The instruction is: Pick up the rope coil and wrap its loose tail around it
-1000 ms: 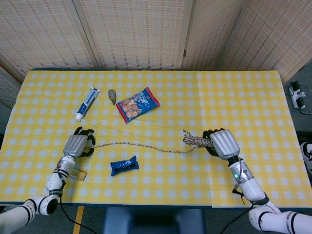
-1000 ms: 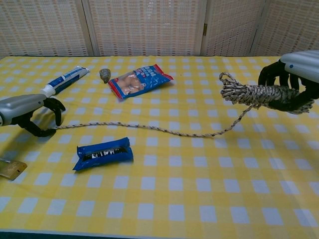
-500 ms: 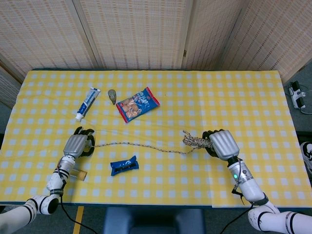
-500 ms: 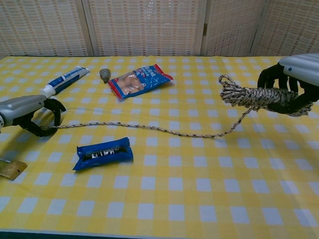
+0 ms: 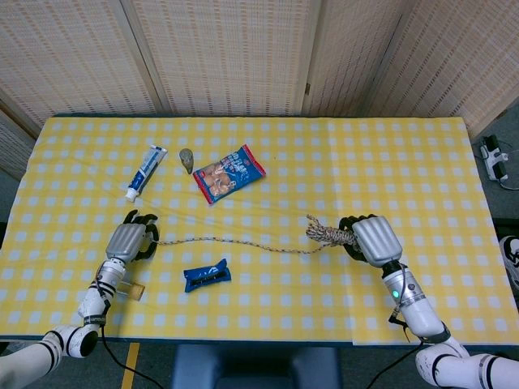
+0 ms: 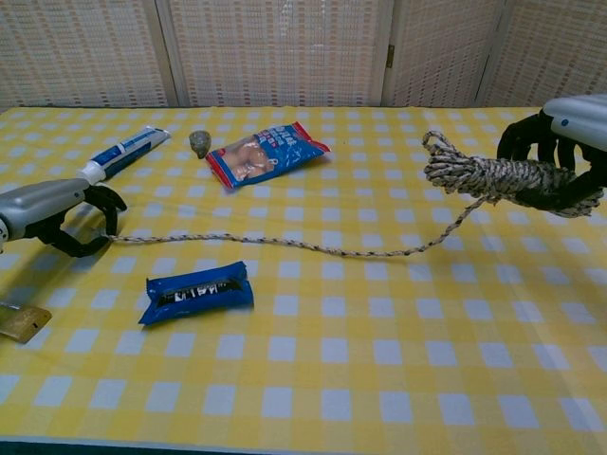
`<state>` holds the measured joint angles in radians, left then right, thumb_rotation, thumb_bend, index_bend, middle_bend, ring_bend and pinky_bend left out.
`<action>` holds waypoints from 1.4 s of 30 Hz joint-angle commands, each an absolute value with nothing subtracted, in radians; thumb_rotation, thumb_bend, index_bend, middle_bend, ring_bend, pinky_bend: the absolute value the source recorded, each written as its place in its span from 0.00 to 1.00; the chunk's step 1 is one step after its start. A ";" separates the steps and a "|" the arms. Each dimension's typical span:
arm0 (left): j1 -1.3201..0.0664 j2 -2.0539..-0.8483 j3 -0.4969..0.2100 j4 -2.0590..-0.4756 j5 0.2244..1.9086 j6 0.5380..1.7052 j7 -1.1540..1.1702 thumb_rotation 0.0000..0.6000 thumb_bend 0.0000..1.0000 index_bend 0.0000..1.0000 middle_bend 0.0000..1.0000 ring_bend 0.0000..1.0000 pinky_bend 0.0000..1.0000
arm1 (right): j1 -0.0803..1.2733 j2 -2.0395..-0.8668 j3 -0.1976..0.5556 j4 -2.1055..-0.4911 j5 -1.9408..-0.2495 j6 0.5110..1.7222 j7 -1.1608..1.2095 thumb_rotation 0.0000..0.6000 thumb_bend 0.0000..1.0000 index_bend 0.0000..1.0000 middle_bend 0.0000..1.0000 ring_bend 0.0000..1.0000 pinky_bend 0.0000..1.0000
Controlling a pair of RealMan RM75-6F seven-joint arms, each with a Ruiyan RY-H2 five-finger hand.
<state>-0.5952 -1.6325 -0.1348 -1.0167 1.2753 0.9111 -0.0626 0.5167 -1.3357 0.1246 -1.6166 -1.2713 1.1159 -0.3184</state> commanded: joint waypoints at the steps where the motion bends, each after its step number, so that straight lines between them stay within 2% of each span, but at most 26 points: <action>1: -0.592 -1.606 -0.138 -1.050 1.296 0.945 -0.058 1.00 0.57 0.61 0.23 0.23 0.04 | 0.511 -1.326 0.125 -1.623 -1.292 1.124 -0.281 1.00 0.60 0.64 0.56 0.58 0.53; 11: -0.608 -1.395 -0.194 -1.329 1.375 1.067 -0.003 1.00 0.57 0.61 0.23 0.23 0.04 | 0.531 -1.278 0.096 -1.642 -1.475 1.093 0.041 1.00 0.64 0.66 0.57 0.58 0.53; 18: -0.681 -1.287 -0.262 -1.503 1.371 1.045 0.109 1.00 0.57 0.61 0.24 0.23 0.04 | 0.601 -1.330 0.070 -1.649 -1.566 1.015 0.143 1.00 0.65 0.67 0.57 0.59 0.53; 24: -0.745 -1.224 -0.324 -1.659 1.302 0.970 0.101 1.00 0.57 0.61 0.24 0.23 0.05 | 0.662 -1.383 0.098 -1.662 -1.528 0.938 0.165 1.00 0.68 0.70 0.60 0.61 0.53; 28: -0.769 -1.206 -0.346 -1.701 1.274 0.947 0.099 1.00 0.57 0.61 0.24 0.23 0.05 | 0.685 -1.401 0.111 -1.664 -1.496 0.903 0.158 1.00 0.68 0.70 0.60 0.62 0.53; 32: -0.817 -1.185 -0.390 -1.782 1.232 0.924 0.110 1.00 0.57 0.61 0.24 0.24 0.05 | 0.733 -1.449 0.152 -1.653 -1.410 0.836 0.145 1.00 0.68 0.70 0.60 0.62 0.53; 42: -0.875 -1.170 -0.397 -1.908 1.169 0.909 0.149 1.00 0.57 0.61 0.24 0.23 0.05 | 0.790 -1.571 0.198 -1.549 -1.296 0.802 0.113 1.00 0.68 0.71 0.61 0.63 0.53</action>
<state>-0.8671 -1.1718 -0.4002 -1.8958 1.1714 0.9066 0.1391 0.7799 -1.5490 0.1897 -1.5710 -1.3081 0.7999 0.1263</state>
